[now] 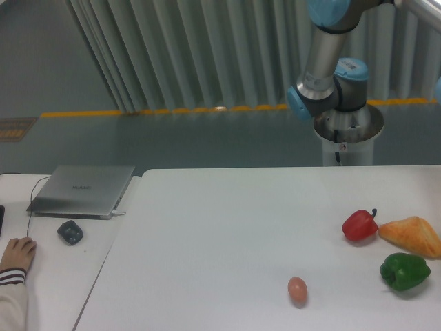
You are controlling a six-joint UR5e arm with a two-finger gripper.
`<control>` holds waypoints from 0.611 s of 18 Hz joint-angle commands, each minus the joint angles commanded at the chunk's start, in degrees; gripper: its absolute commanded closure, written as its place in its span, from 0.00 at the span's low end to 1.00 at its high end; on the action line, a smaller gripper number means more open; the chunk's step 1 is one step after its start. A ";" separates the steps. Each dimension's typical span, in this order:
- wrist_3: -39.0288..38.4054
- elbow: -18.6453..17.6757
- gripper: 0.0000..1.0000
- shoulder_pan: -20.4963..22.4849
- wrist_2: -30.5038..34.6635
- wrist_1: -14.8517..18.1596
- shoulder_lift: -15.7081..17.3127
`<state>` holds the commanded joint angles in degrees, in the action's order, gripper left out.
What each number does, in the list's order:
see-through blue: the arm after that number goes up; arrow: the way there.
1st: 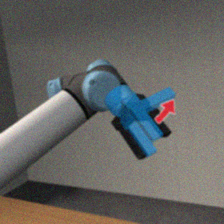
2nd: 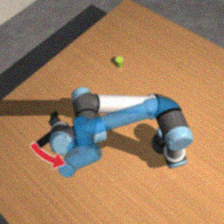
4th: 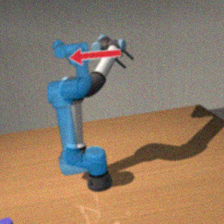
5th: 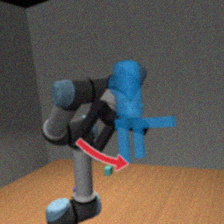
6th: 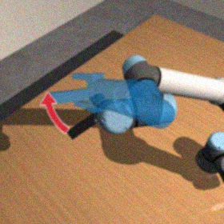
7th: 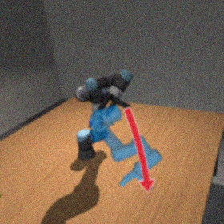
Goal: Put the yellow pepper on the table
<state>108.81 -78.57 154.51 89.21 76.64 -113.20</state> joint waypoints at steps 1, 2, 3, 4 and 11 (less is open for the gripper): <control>0.00 0.00 0.00 0.00 0.00 0.00 0.00; 0.00 -0.09 0.00 0.00 0.00 0.00 0.00; 0.00 -0.09 0.00 0.00 0.00 0.00 0.09; 0.00 -0.09 0.00 0.00 0.00 0.00 0.09; -4.99 -2.37 0.00 1.84 0.18 -2.90 1.23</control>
<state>103.82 -80.95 156.35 89.39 73.74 -111.98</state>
